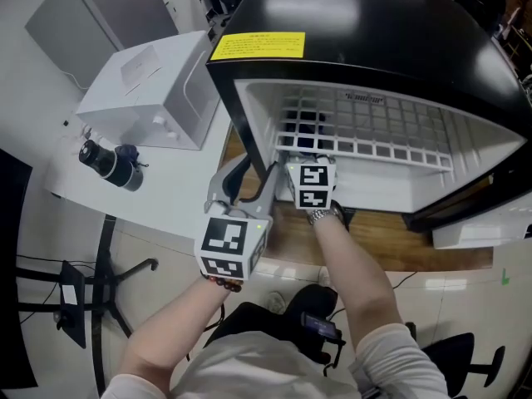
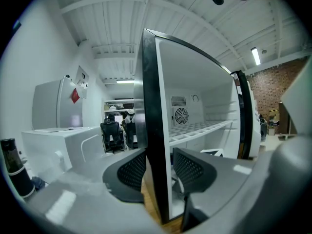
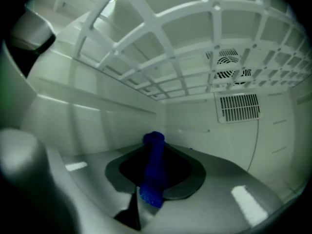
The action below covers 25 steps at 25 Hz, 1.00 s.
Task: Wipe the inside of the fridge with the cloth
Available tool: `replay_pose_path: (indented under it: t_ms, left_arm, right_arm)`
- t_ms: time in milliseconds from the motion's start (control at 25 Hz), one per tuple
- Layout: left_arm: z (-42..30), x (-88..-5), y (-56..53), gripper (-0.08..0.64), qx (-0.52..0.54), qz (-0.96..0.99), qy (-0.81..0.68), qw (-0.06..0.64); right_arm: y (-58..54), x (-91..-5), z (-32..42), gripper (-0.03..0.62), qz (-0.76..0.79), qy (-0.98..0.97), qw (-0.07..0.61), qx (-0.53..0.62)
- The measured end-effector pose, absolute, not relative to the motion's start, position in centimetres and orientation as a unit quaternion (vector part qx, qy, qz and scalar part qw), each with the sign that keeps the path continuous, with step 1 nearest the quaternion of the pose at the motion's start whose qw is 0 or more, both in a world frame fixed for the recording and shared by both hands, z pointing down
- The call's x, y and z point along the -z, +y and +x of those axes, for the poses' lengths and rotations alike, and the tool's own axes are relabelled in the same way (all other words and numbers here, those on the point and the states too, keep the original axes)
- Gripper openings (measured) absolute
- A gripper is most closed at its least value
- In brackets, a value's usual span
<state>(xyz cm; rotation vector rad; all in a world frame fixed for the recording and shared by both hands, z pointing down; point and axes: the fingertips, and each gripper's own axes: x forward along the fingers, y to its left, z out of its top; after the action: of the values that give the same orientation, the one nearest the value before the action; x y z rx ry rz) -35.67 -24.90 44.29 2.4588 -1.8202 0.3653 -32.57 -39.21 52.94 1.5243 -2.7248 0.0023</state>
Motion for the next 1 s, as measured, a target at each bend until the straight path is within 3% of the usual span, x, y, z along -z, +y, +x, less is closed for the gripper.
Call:
replay_pose_path:
  t_ms: [1000]
  left_arm:
    - [-35.7,-43.9,-25.0,0.167,-0.106,0.788,-0.606,0.021]
  right_arm:
    - [-42.1,-54.0,-27.8,0.077,0.538,-0.841,0.044,0.034]
